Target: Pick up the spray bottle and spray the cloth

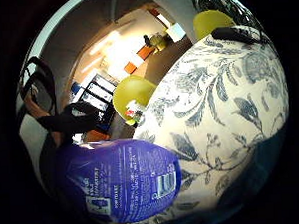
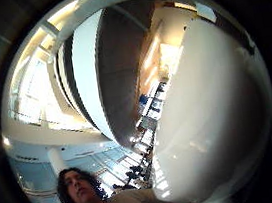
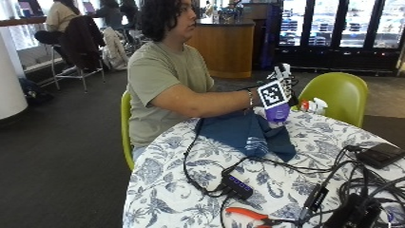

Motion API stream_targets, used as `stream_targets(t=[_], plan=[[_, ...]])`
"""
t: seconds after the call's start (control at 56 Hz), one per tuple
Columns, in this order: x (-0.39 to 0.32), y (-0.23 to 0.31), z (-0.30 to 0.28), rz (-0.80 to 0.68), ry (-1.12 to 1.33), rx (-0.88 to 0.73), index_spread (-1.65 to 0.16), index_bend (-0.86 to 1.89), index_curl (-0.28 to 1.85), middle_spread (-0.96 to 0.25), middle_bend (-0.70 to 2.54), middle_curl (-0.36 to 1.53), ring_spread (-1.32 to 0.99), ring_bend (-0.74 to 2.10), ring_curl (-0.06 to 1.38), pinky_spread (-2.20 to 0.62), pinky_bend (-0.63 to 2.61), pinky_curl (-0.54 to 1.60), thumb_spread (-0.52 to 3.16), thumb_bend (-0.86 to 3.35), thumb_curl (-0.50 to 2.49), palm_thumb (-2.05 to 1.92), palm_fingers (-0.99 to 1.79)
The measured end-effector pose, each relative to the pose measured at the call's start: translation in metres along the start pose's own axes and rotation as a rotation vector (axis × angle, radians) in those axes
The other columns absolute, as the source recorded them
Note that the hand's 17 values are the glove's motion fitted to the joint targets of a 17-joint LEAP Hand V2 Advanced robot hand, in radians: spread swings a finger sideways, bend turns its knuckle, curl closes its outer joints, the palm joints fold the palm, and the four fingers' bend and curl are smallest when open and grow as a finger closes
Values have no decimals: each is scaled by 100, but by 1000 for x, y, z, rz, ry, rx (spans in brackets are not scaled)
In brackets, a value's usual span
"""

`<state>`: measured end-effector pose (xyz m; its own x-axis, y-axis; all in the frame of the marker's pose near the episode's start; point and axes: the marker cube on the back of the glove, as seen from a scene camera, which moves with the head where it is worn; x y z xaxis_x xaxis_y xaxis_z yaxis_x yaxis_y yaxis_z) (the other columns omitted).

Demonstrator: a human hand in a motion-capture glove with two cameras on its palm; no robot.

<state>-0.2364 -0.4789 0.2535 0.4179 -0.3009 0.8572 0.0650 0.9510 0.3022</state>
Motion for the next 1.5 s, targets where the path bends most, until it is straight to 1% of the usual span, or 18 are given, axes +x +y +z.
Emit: stream_targets(t=[0.071, 0.232, 0.268, 0.34, 0.393, 0.429, 0.447, 0.465, 0.483, 0.5, 0.518, 0.59, 0.643, 0.876, 0.965, 1.126, 1.305, 1.501], plan=[[2, -21, 2, -4, -28, 88, -28, 18, 56, -16, 54, 53, -18, 60, 48, -25, 50, 41, 43, -3, 77, 96, 132], [9, -31, 9, 1, -31, 75, -28, 18, 56, -16, 54, 53, -19, 60, 48, -26, 50, 41, 43, -3, 77, 95, 132], [11, -27, 7, 12, -21, 42, -28, 18, 55, -15, 54, 53, -19, 60, 48, -26, 50, 41, 43, -3, 77, 95, 132], [18, -11, 2, 50, 51, -90, -28, 18, 55, -15, 53, 52, -19, 61, 48, -26, 52, 42, 44, -4, 76, 94, 132], [13, -20, -2, 94, 46, -45, -27, 16, 55, -12, 49, 51, -17, 61, 47, -24, 53, 41, 49, -4, 75, 91, 128], [11, -19, -6, 111, 61, -57, -27, 18, 54, -11, 47, 50, -15, 58, 46, -20, 48, 40, 61, -6, 72, 85, 119], [9, -13, -7, 118, 72, -97, -27, 20, 54, -10, 47, 50, -14, 55, 45, -18, 43, 39, 65, -6, 70, 83, 115], [9, -6, -9, 123, 87, -149, -26, 21, 54, -9, 43, 48, -14, 51, 44, -14, 36, 37, 68, -9, 67, 77, 98], [9, 1, -11, 126, 114, -197, -26, 20, 54, -8, 40, 48, -13, 50, 44, -12, 34, 38, 70, -8, 66, 76, 90], [11, 7, -14, 127, 151, -230, -26, 19, 54, -7, 40, 48, -13, 49, 45, -10, 33, 38, 72, -8, 64, 75, 87], [13, 10, -18, 125, 195, -244, -26, 16, 53, -6, 35, 46, -12, 46, 44, -6, 29, 37, 74, -8, 63, 73, 70], [14, 16, -36, 104, 337, -252, -27, 14, 50, -4, 29, 43, -11, 39, 42, 2, 27, 36, 80, -6, 58, 68, 56], [7, 26, -51, 82, 417, -292, -29, 13, 47, -4, 24, 42, -10, 35, 40, 6, 26, 35, 82, -6, 55, 65, 48], [-42, 78, -132, -9, 665, -538, -35, 15, 38, -6, 19, 38, -10, 27, 34, 14, 19, 31, 89, -4, 45, 58, 38], [-65, 103, -161, -35, 762, -600, -37, 16, 37, -7, 18, 37, -11, 26, 33, 15, 19, 31, 90, -4, 43, 56, 34], [-102, 155, -199, -79, 883, -652, -39, 17, 35, -8, 18, 35, -10, 24, 32, 16, 19, 31, 91, -4, 40, 53, 31], [-127, 209, -220, -88, 897, -670, -40, 17, 34, -8, 19, 34, -11, 24, 32, 16, 18, 30, 92, -3, 37, 52, 29], [-138, 232, -228, -97, 892, -651, -41, 17, 33, -8, 19, 33, -12, 24, 32, 16, 18, 30, 92, -3, 36, 51, 27]])
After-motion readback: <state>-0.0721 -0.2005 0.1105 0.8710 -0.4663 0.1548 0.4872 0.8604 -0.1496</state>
